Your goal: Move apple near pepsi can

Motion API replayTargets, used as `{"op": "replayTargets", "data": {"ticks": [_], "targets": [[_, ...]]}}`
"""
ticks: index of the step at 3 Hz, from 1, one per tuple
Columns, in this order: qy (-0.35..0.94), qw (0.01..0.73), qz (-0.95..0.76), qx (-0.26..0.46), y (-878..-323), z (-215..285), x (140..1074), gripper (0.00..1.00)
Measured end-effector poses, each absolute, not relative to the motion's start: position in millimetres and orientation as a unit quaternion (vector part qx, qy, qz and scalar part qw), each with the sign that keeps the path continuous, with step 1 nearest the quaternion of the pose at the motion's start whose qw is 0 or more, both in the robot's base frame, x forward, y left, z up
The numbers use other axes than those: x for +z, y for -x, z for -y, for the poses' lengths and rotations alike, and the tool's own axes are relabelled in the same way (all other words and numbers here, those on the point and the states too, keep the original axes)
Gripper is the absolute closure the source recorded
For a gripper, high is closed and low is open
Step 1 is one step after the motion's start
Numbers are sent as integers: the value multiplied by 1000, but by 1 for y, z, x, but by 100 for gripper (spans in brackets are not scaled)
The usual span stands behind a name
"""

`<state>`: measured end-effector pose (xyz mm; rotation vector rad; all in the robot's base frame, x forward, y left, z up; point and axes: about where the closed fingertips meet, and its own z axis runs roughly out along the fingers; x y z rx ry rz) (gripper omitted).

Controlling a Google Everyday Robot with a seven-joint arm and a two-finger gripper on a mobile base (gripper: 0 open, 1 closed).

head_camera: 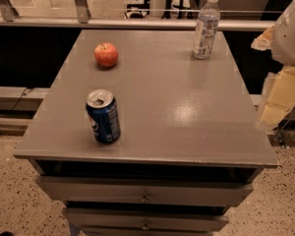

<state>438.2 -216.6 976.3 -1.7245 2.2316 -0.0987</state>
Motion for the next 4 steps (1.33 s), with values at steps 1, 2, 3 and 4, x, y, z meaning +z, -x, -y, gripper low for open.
{"op": "replayTargets", "data": {"ticks": [1, 2, 3, 4], "targets": [[603, 159, -781, -35, -438, 217, 976, 0], [601, 184, -778, -16, -456, 205, 966, 0], [610, 247, -752, 36, -519, 152, 941, 0], [618, 299, -724, 74, -575, 94, 929, 0]]}}
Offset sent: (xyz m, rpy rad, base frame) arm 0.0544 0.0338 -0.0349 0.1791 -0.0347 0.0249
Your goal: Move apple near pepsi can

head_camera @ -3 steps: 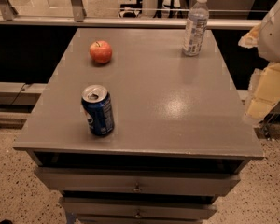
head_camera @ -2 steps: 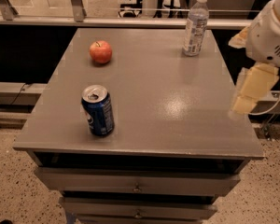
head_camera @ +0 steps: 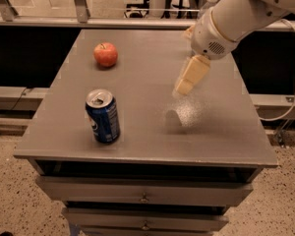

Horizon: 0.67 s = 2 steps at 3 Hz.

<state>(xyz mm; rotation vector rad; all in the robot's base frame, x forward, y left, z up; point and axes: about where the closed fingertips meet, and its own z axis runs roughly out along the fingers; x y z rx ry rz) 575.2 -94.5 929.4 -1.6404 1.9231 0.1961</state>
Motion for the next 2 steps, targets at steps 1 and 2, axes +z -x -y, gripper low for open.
{"op": "replayTargets", "data": {"ticks": [1, 2], "targets": [[618, 299, -724, 74, -575, 94, 929, 0], [611, 326, -717, 88, -591, 79, 927, 0]]}}
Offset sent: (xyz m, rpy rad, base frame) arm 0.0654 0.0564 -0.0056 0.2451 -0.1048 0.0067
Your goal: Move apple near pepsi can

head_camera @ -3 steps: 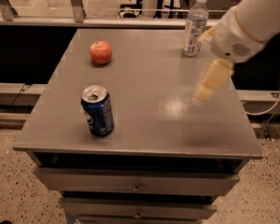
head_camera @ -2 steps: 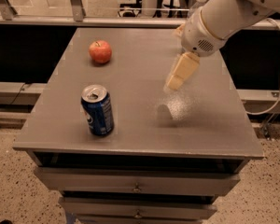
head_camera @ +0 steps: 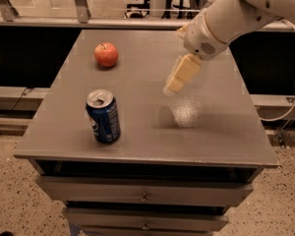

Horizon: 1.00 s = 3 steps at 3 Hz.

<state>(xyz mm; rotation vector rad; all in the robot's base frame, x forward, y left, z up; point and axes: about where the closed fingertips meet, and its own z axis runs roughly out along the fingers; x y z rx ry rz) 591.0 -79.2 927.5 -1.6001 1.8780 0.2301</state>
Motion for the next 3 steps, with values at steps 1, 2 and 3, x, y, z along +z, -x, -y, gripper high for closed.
{"op": "replayTargets", "data": {"ticks": [1, 2, 3], "targets": [[595, 374, -701, 125, -639, 43, 922, 0], [575, 422, -681, 167, -703, -6, 914, 0], [558, 443, -674, 196, -740, -37, 906, 0]]}}
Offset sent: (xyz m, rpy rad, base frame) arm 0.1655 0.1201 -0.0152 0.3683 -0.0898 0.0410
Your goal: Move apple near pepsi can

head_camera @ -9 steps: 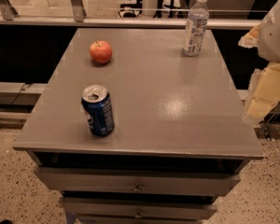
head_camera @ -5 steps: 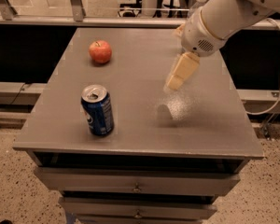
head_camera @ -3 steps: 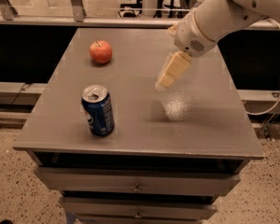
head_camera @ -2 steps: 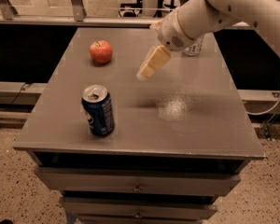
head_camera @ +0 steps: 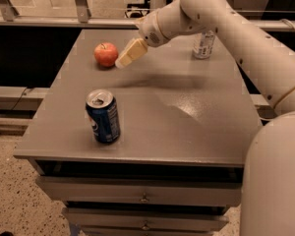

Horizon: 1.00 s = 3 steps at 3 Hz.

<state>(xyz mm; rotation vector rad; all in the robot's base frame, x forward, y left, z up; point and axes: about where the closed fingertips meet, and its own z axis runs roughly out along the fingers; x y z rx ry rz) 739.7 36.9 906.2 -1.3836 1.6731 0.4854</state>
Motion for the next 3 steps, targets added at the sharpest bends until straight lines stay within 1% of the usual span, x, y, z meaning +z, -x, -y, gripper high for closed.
{"op": "replayTargets", "data": {"ticks": [2, 3], "targets": [[513, 448, -692, 240, -781, -84, 868, 0], [501, 445, -699, 248, -787, -91, 858, 0]]}}
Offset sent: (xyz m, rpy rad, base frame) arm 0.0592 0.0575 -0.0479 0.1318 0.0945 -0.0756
